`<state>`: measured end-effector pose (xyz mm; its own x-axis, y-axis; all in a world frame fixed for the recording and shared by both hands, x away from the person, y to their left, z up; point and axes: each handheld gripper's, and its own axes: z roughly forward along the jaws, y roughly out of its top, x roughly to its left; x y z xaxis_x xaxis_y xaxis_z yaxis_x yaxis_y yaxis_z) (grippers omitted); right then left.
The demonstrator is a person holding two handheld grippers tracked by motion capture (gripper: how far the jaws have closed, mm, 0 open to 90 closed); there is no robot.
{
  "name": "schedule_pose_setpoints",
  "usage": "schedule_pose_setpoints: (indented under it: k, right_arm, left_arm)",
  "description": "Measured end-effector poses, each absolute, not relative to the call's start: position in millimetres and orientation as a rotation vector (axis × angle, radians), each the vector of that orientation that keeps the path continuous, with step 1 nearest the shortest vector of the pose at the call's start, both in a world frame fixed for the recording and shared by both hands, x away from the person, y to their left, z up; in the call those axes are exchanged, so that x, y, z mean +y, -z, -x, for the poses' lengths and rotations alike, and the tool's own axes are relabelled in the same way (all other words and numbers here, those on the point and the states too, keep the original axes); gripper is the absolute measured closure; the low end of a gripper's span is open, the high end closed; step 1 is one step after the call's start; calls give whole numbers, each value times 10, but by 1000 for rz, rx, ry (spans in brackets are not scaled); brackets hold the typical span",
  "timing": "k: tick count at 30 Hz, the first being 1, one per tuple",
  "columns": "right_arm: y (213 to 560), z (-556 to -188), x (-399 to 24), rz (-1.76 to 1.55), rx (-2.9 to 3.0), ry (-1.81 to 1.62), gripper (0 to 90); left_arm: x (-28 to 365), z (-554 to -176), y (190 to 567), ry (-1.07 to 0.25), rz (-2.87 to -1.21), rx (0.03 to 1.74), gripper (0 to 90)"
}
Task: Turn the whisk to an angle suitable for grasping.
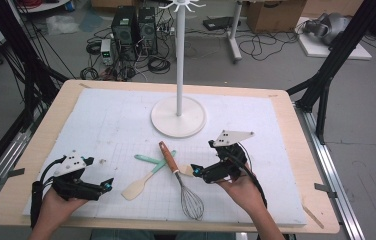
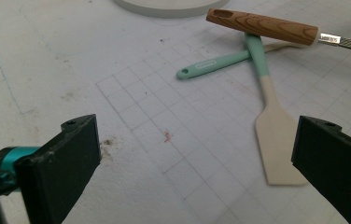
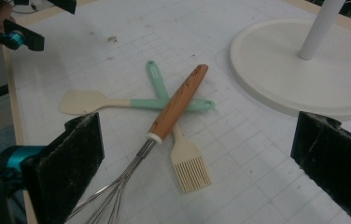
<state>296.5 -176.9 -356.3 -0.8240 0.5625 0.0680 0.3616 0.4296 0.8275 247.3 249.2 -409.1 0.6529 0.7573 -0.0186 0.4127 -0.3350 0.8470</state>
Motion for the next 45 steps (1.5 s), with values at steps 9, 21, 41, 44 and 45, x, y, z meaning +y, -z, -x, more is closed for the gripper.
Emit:
schedule_pose_setpoints:
  k: [9,21,41,44,45]
  right_arm:
    - [3589,-3010,-1675,-799,2504,-1333,67]
    - [3640,-3076,-1586,-810,2534,-1303,68]
    - [3688,-3182,-1564,-849,2556,-1292,317]
    - [3687,-3206,-1565,-856,2555,-1300,344]
    - [3687,-3212,-1564,-860,2558,-1301,352]
  left_arm:
    - [2489,-2472,4088,-483,-1966,911,18]
    - [2490,-2468,4083,-482,-1966,908,18]
    - [2500,-2467,4076,-489,-1957,911,18]
    - [2500,-2465,4075,-491,-1957,913,18]
    - [2500,-2465,4075,-492,-1956,914,18]
